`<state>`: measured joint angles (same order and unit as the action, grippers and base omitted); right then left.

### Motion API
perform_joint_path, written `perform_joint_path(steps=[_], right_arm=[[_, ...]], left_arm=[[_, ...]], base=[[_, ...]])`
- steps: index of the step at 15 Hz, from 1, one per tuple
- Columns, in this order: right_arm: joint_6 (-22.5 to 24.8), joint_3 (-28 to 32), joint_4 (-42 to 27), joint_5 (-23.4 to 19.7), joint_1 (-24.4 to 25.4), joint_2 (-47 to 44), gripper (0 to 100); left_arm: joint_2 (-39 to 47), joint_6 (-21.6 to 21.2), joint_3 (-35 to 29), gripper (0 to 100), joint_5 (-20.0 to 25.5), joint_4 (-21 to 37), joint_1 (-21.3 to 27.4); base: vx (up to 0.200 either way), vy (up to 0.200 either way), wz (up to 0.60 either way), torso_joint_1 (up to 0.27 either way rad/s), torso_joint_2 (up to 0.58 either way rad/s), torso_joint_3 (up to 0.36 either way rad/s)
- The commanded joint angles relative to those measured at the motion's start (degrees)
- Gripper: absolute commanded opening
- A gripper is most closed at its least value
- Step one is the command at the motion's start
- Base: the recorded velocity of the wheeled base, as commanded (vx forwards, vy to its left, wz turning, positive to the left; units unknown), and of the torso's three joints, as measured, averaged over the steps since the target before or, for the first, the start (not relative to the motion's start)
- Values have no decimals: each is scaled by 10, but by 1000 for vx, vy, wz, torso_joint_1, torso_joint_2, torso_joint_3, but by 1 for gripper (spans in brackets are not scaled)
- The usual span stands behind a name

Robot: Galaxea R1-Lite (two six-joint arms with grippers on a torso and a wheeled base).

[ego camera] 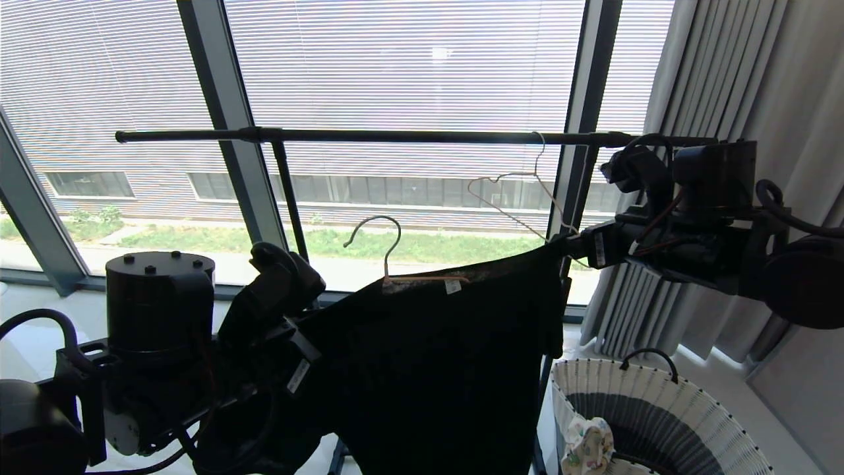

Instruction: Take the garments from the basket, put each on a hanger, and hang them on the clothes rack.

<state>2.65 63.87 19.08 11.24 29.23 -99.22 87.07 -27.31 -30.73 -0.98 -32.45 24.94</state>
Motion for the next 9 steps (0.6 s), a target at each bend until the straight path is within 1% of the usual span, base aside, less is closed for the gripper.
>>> perform_joint_path(steps=[1,3,5,7,9], right_arm=[[6,11,-15,-14,1,39,100],[25,12,-49,-32,1,59,100],[30,23,-114,-75,0,82,100],[47,48,-179,-115,0,91,100],[86,65,-203,-144,0,88,100]], left_arm=[[23,0,-11,0,0,0,2],[25,0,-15,0,0,-1,3],[26,1,-13,0,2,-23,4],[28,4,-13,0,4,-42,7],[25,4,-11,0,17,-45,12]], base=[[0,0,0,0,0,0],[0,0,0,0,0,0],[0,0,0,0,0,0],[0,0,0,0,0,0],[0,0,0,0,0,0]])
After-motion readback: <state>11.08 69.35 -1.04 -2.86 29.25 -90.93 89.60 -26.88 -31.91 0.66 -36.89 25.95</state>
